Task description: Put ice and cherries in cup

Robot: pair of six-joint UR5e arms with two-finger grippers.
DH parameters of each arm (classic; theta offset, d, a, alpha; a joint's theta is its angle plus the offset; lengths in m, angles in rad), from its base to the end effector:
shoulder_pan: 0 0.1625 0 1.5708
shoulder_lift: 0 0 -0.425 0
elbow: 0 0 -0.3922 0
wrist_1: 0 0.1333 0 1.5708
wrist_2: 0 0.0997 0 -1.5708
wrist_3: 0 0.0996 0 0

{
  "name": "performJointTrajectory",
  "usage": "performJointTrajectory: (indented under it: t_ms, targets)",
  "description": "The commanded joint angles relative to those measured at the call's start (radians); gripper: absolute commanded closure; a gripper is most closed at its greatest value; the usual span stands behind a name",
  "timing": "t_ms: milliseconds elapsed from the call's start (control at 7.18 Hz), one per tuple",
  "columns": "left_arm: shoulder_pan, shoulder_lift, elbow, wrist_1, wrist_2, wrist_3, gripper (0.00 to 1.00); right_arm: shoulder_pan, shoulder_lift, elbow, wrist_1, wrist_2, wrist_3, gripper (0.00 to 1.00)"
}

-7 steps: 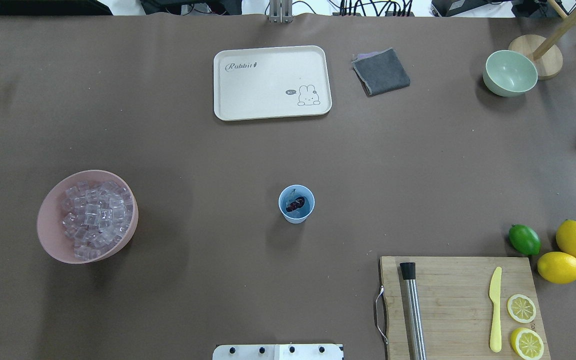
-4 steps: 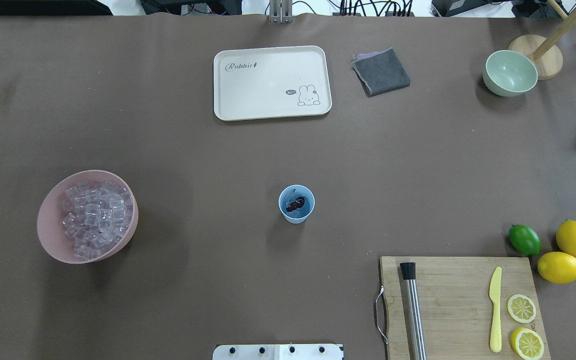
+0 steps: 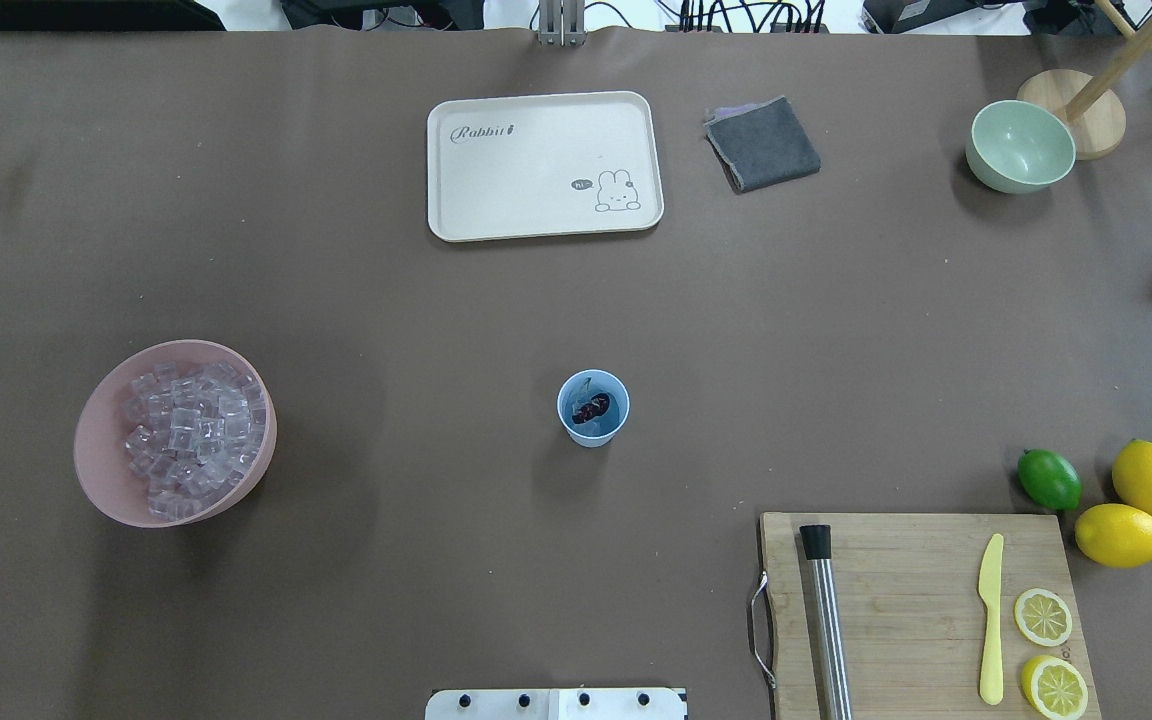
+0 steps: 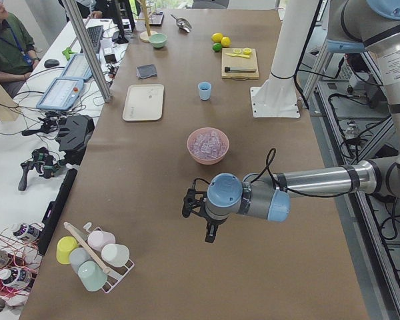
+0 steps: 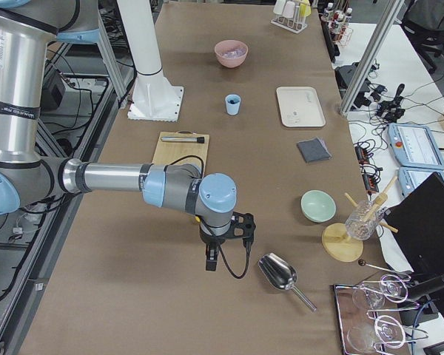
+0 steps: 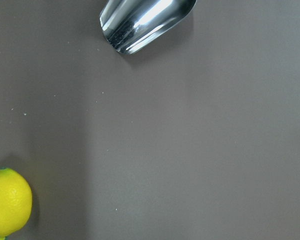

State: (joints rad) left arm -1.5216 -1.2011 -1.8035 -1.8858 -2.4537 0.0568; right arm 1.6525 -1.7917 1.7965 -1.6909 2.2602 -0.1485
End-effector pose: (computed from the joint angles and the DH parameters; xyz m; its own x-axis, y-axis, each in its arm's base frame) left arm -0.0394 -0.3466 0.6569 0.6237 0.2234 -0.7491 -0.0839 0.9719 0.2200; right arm 0.1015 -0.3823 0.6631 0.7667 -0.0121 0.6419 0.0327 0.9993 -0.0203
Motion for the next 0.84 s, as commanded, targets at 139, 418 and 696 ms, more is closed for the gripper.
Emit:
performJointTrajectory:
  t_ms: [139,418,696]
  targets:
    - [0.028,0.006,-0.019,-0.001,0.035,0.0,0.02,0.004,-0.008,-0.071,0.111,-0.008,0.01,0.0]
    - [0.021,0.009,-0.025,-0.001,0.035,0.002,0.02,0.004,-0.017,-0.04,0.114,0.002,0.009,0.0]
    - [0.023,0.011,-0.024,-0.001,0.035,0.003,0.02,0.004,-0.021,-0.037,0.114,0.004,0.009,0.0]
